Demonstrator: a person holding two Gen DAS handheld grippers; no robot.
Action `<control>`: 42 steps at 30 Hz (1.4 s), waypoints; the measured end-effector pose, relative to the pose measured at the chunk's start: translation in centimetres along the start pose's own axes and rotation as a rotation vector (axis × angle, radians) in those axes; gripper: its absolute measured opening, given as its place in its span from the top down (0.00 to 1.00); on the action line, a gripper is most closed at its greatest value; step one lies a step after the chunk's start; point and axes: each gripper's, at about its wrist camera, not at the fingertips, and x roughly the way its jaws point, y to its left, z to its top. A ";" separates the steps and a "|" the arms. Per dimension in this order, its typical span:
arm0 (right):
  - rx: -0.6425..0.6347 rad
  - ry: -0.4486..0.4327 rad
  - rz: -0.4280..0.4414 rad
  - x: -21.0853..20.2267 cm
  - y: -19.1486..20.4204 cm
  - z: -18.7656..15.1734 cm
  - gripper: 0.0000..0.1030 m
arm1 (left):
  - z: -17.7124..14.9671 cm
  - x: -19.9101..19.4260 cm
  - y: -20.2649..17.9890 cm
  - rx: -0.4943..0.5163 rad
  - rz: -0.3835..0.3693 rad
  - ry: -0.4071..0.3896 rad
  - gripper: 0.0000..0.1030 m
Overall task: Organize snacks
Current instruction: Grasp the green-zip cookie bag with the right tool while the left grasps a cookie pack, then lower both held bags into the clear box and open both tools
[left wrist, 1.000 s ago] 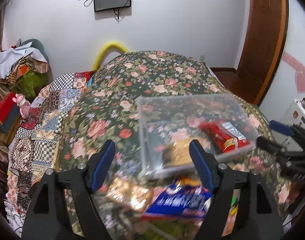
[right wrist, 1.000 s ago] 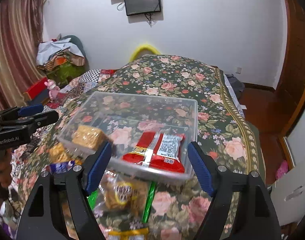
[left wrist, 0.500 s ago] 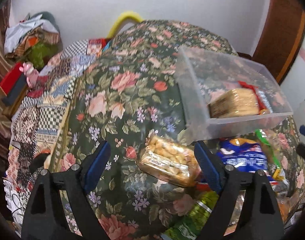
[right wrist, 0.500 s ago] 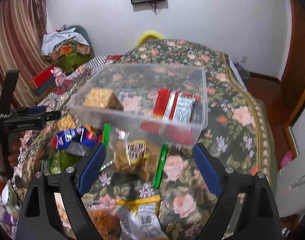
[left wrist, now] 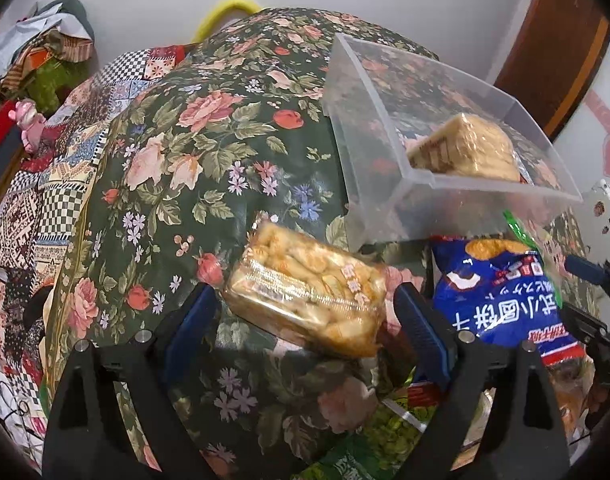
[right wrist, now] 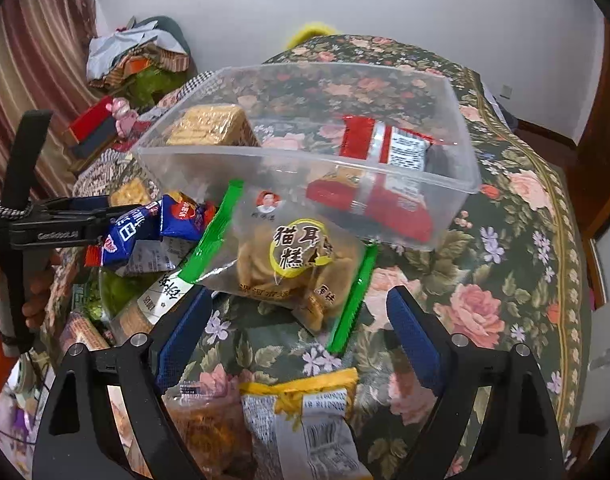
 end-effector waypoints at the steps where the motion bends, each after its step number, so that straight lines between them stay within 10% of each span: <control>1: -0.006 0.006 0.003 0.2 0.2 0.1 0.12 | -0.1 0.2 0.0 0.005 0.003 0.003 0.11; 12: -0.054 0.038 -0.061 2.9 0.6 1.3 0.07 | 0.0 1.5 0.2 -0.013 0.015 -0.020 0.18; 27: -0.020 0.019 -0.028 1.7 -0.2 0.8 0.58 | -1.1 -1.4 0.3 -0.014 0.026 -0.079 0.25; 42: -0.006 -0.109 0.014 -4.7 -0.1 1.0 0.59 | 0.9 -7.8 -1.7 -0.014 0.001 -0.200 0.26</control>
